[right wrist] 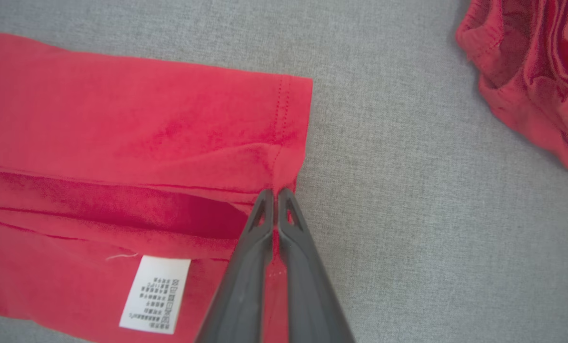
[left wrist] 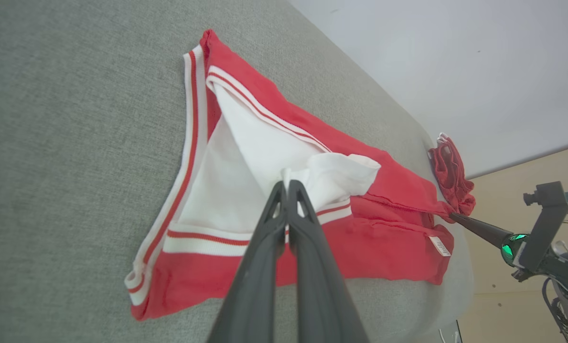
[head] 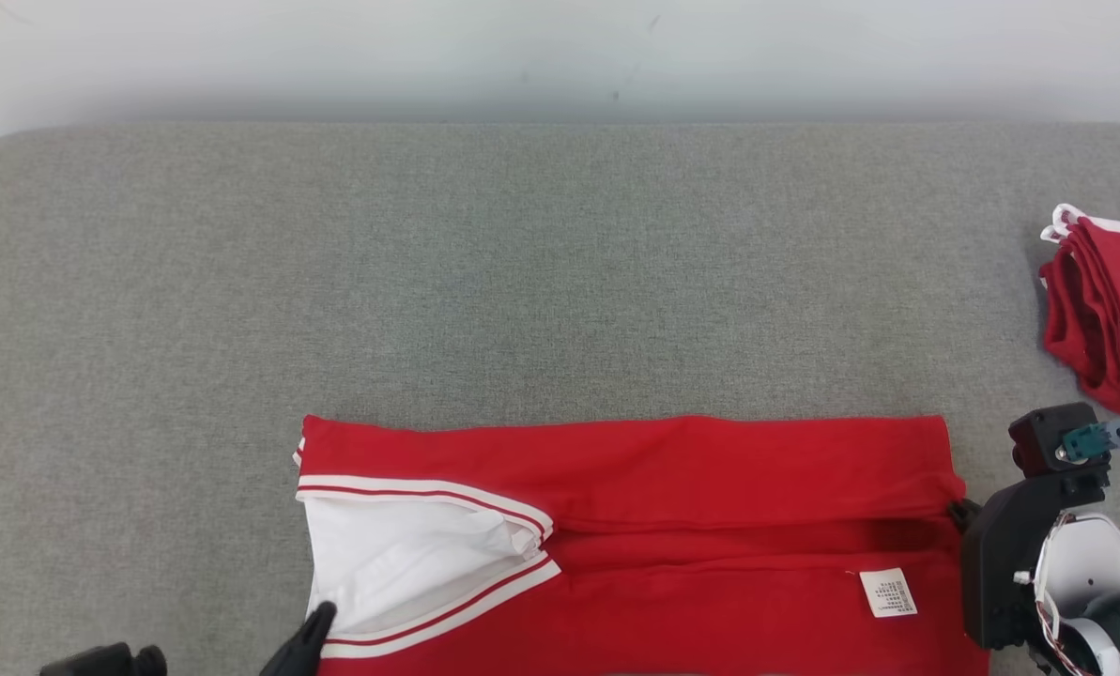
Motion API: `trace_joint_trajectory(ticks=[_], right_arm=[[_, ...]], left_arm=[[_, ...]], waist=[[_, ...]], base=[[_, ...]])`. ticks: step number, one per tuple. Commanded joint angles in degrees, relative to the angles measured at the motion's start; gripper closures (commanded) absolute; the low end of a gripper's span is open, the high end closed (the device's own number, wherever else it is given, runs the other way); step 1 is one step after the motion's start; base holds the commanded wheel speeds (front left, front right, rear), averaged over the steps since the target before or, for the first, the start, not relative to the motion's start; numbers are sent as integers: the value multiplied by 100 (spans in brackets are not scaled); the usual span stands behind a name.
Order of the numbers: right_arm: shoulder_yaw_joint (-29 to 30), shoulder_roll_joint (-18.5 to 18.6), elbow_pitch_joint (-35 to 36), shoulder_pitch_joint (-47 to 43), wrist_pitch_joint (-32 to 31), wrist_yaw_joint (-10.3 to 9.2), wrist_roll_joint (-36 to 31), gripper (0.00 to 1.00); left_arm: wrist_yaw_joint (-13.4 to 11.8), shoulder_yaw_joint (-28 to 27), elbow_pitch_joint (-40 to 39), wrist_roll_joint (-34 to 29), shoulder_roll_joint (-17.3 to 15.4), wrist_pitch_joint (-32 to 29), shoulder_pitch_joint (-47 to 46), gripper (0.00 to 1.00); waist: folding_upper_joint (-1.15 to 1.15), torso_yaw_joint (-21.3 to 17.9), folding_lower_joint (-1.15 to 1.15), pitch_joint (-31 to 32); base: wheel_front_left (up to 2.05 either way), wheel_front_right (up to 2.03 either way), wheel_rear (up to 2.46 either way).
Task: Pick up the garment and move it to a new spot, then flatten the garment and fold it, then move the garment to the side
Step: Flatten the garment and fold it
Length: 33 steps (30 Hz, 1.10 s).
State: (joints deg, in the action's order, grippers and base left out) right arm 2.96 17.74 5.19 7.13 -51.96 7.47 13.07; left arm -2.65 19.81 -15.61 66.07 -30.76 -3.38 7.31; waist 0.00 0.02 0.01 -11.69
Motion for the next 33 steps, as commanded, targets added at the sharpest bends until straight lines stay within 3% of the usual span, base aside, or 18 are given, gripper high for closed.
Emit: trace_joint_trajectory(ticks=[1, 11, 12, 13, 14, 20, 26, 30, 33], right_arm=[[13, -21, 41, -103, -48, 1, -30, 100], [90, -90, 56, -280, -122, 1, -205, 100], [115, -111, 57, -271, -70, 1, -216, 57], [157, -159, 9, -275, -78, 1, -215, 0], [159, -204, -18, -308, -126, 1, -218, 0], [443, -429, 94, -295, 18, 1, -275, 0], [1083, -976, 359, -373, 460, 1, -179, 0], [1557, -1325, 516, -517, 892, 1, -176, 0], [1704, -1462, 489, -645, 1180, 1, -116, 0]], left_arm=[[15, 36, 52, -28, 45, -11, 99, 100], [-152, 338, 637, -327, 53, -121, 8, 100], [-201, 333, 701, -405, 45, -80, -40, 100], [-224, 336, 748, -474, 63, -39, -71, 77], [-281, 368, 843, -562, 58, -33, -79, 0], [-494, 473, 1144, -1539, 50, 687, -379, 0], [-865, 389, 1362, -2433, 199, 1607, -630, 0], [-1045, 192, 1328, -3009, 452, 1847, -735, 0], [-1021, -221, 1076, -3435, 764, 1864, -792, 0]], waist=[[0, 34, -1, 48], [0, 58, -1, 203], [0, 56, -1, 210], [0, 53, -1, 221], [0, 51, -1, 233], [0, 67, -1, 265], [0, 151, -1, 362], [0, 226, -1, 473], [0, 271, -1, 533]], base=[[0, 0, 0], [0, 0, 0], [0, 0, 0], [0, 0, 0], [0, 0, 0], [0, 0, 0], [0, 0, 0], [0, 0, 0], [0, 0, 0]])
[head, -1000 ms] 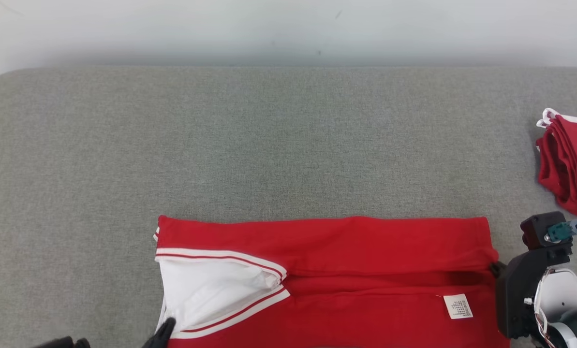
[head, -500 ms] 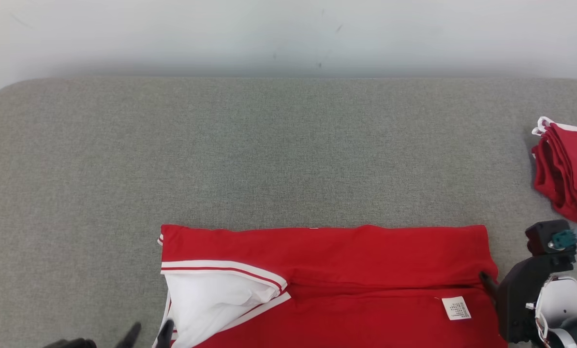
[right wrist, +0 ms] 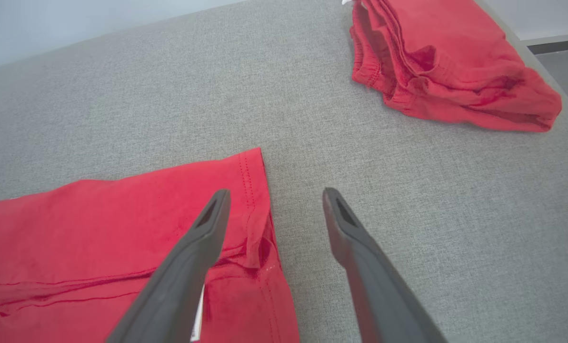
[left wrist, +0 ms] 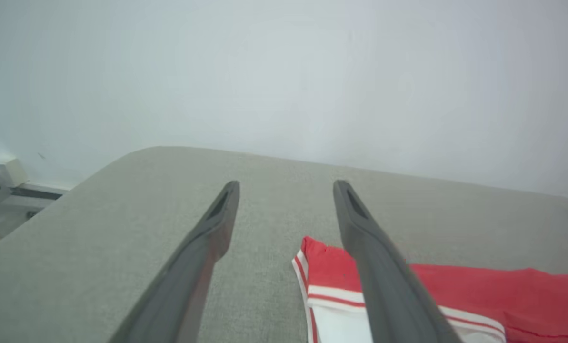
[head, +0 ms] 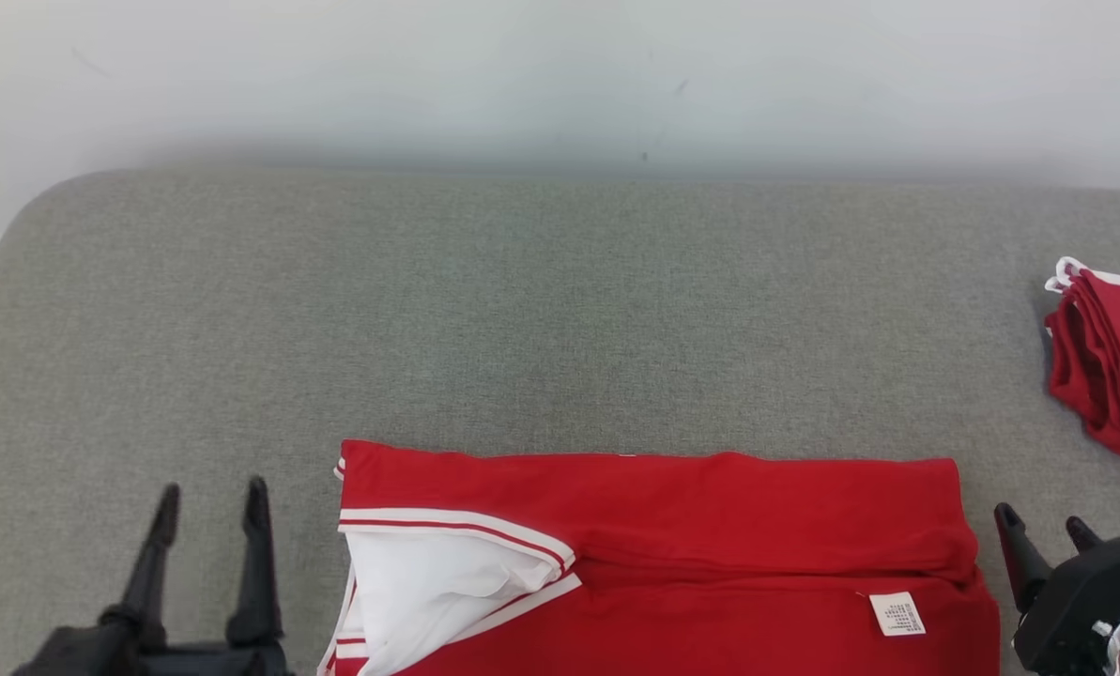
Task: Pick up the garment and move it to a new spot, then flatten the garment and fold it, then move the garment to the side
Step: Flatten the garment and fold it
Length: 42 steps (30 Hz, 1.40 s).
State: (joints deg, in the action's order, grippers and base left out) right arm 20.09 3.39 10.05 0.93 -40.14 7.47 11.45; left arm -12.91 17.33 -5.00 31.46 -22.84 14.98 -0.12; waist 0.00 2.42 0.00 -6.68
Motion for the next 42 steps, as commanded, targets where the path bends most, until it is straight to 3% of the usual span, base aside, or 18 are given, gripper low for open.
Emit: trace_joint_trajectory(ticks=[1, 6, 12, 19, 28, 29, 31, 37, 42], right_arm=[[28, -44, -48, -66, 107, 1, 75, 0], [-1, -52, -471, -109, 634, 1, 238, 0], [-125, -50, -1008, 49, 857, 1, 189, 0], [-146, -54, -1526, 179, 633, 1, 14, 0], [-328, -59, -2036, 320, 533, 1, 9, 0], [-363, -61, -2088, 306, 513, 1, 19, 18], [-398, -66, -2186, 335, 538, 1, 62, 100], [-223, -47, -2168, 445, 806, -1, -1, 100], [316, -40, -1896, 561, 1104, -7, -218, 100]], left_arm=[[16, -132, -57, -118, 92, 18, 23, 0], [312, -925, -223, -480, 617, 21, 292, 0], [817, -1532, -102, -654, 926, 23, 494, 0], [1205, -1639, 155, -892, 1173, 23, 394, 0], [1437, -1735, 358, -1058, 1347, 24, 289, 0], [1466, -1734, 384, -1075, 1358, 24, 280, 0], [1483, -1748, 413, -1106, 1375, 24, 266, 0], [1529, -1827, 429, -1161, 1404, 24, 306, 0], [1545, -1886, 431, -1141, 1414, 24, 364, 0]], waist=[[0, 40, 0, 43], [0, 62, 0, 45], [0, 99, 0, -57], [0, 167, 0, -143], [0, 141, 0, -203], [0, 136, 0, -203], [0, 124, 0, -199], [0, 26, 0, -182], [0, -192, 0, -177]], base=[[0, 0, 0], [0, 0, 0], [0, 0, 0], [0, 0, 0], [0, 0, 0], [0, 0, 0], [0, 0, 0], [0, 0, 0], [0, 0, 0]])
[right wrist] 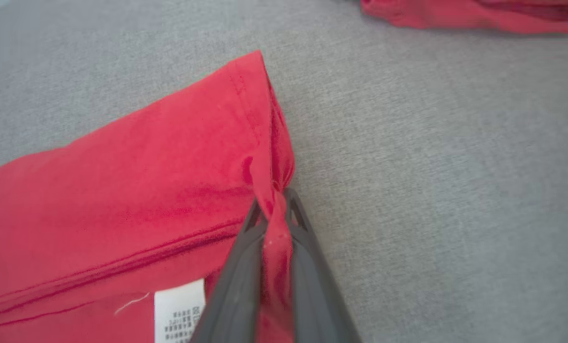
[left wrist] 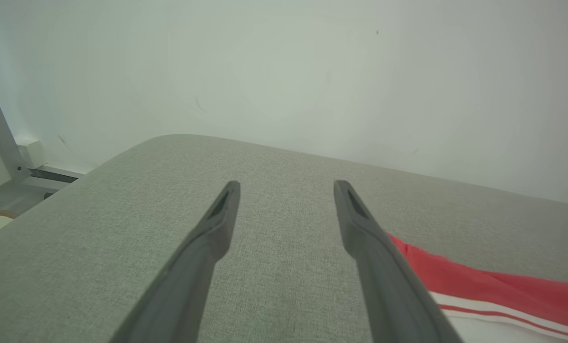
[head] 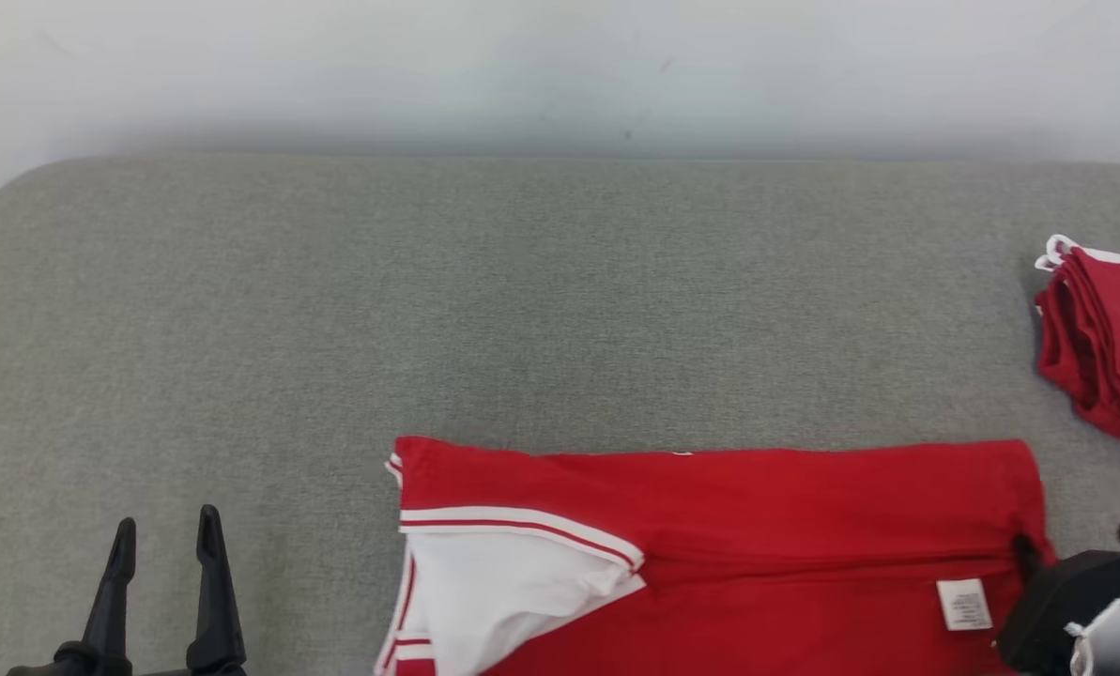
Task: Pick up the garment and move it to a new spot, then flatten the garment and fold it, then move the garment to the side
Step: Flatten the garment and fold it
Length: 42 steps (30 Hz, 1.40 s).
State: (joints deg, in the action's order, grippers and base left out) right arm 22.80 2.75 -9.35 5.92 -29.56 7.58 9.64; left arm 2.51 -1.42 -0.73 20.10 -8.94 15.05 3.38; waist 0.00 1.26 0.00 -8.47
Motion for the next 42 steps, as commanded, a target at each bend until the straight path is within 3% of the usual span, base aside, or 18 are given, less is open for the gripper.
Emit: trace_joint_trajectory(ticks=[1, 11, 15, 20, 28, 36, 42], right_arm=[[139, 24, 96, 92, 59, -18, -86, 100], [877, 15, 786, 166, -75, -18, -542, 100], [756, 15, 1011, 13, -269, -18, -568, 100], [59, 16, 1365, -271, -580, -17, -217, 100], [-1777, 14, 1647, -503, -693, -17, 618, 100], [-3305, 14, 1238, -147, -608, -17, 888, 100], [-3857, 15, 813, 213, -470, -17, 999, 100]], left_arm=[[21, -8, 15, 23, 29, 17, 21, 0], [46, 60, 89, 68, -20, -4, -29, 0], [47, 101, 101, 76, -28, -27, -12, 0], [37, 160, 125, 89, -22, -42, 66, 0], [13, 231, 97, 108, -12, -102, 132, 0], [-35, 315, 53, 112, 5, -171, 144, 0], [-51, 382, 39, 96, 28, -193, 48, 0]], waist=[[0, -124, 0, 0], [0, -372, 0, 1], [0, -384, 0, 40], [0, -357, 0, 115], [0, -251, 0, 191], [0, -94, 0, 192], [0, 13, 0, 120]], base=[[0, 0, 0], [0, 0, 0], [0, 0, 0], [0, 0, 0], [0, 0, 0], [0, 0, 0], [0, 0, 0]])
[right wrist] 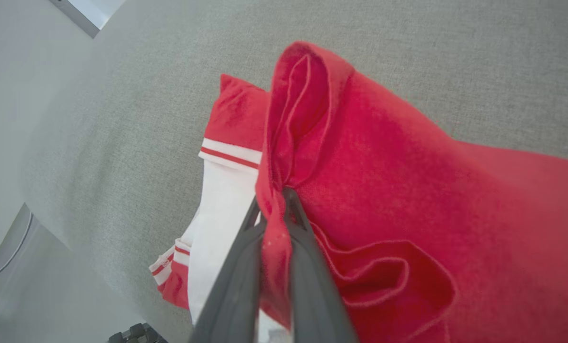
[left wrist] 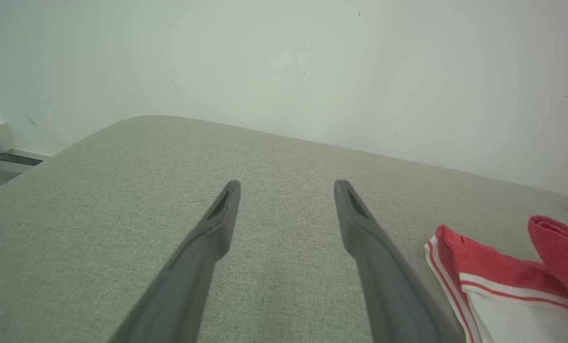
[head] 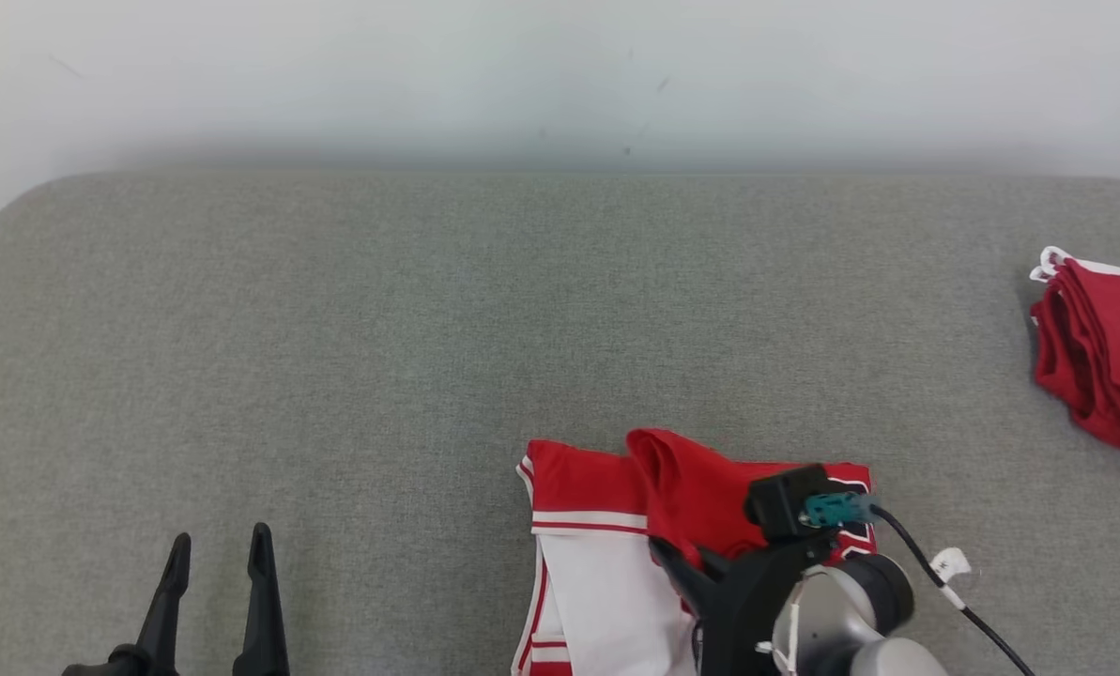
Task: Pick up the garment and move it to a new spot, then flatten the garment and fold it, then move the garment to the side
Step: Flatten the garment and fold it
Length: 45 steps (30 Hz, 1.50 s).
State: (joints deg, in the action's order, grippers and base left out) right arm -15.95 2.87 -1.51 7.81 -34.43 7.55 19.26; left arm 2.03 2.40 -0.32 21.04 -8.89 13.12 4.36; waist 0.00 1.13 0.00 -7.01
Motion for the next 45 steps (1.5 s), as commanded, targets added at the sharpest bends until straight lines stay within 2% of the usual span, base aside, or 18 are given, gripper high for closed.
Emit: trace_joint_trajectory(ticks=[1, 12, 13, 14, 19, 21, 24, 29, 32, 33, 34, 35, 36, 37, 40, 41, 45], right_arm=[[-72, 0, -67, 91, 47, -15, 97, 100], [-882, 3, -998, 845, 295, -15, 174, 100], [-935, 1, -1039, 872, 325, -15, 225, 55], [-947, 0, -1085, 881, 354, -15, 308, 0], [-916, 3, -956, 888, 468, -15, 662, 0], [-738, 6, -767, 792, 500, -15, 788, 0], [-196, 8, -428, 571, 505, -15, 551, 0], [1062, 2, 220, 33, 320, -15, -115, 0], [1492, -5, 492, -252, 156, -14, -485, 0], [1538, -5, 557, -338, 113, -14, -536, 16], [1529, -6, 573, -400, 67, -14, -572, 52], [1507, -3, 586, -454, 43, -14, -605, 69], [1463, -2, 575, -494, 28, -14, -606, 96], [1397, 1, 544, -530, 34, -14, -539, 100], [1197, -2, 481, -549, 99, -14, -461, 100], [945, -1, 369, -531, 145, -14, -413, 100], [551, 1, 166, -456, 179, -14, -412, 100]], left_arm=[[-14, 5, 6, -2, 28, 5, -69, 0], [-15, 98, 150, 41, 71, 46, -241, 0], [-16, 101, 166, 44, 70, 42, -230, 0], [-18, 106, 190, 49, 71, 51, -224, 0], [-27, 97, 234, 75, 58, 73, -191, 0], [-36, 82, 233, 87, 48, 82, -159, 0], [-38, 57, 207, 100, 30, 101, -118, 0], [-26, 30, 178, 127, 14, 122, -81, 0], [-14, 31, 171, 149, 17, 139, -99, 0], [-15, 29, 174, 147, 16, 145, -108, 0], [-6, 30, 178, 153, 15, 151, -120, 0], [-2, 35, 185, 156, 16, 147, -140, 0], [7, 39, 198, 157, 18, 152, -163, 0], [16, 48, 212, 156, 25, 159, -190, 0], [39, 63, 243, 153, 36, 168, -229, 0], [42, 80, 274, 149, 47, 169, -231, 0], [86, 85, 334, 160, 58, 188, -294, 0]], waist=[[0, 47, 0, -41], [0, 257, 0, -145], [0, 270, 0, -142], [0, 280, 0, -136], [0, 289, 0, -80], [0, 276, 0, -57], [0, 245, 0, -33], [0, 172, 0, -35], [0, 124, 0, -77], [0, 112, 0, -94], [0, 98, 0, -114], [0, 90, 0, -133], [0, 85, 0, -151], [0, 83, 0, -168], [0, 85, 0, -200], [0, 102, 0, -228], [0, 148, 0, -256]], base=[[0, 0, 0], [0, 0, 0], [0, 0, 0], [0, 0, 0], [0, 0, 0], [0, 0, 0], [0, 0, 0], [0, 0, 0], [0, 0, 0], [0, 0, 0], [0, 0, 0], [0, 0, 0], [0, 0, 0], [0, 0, 0], [0, 0, 0], [0, 0, 0], [0, 0, 0]])
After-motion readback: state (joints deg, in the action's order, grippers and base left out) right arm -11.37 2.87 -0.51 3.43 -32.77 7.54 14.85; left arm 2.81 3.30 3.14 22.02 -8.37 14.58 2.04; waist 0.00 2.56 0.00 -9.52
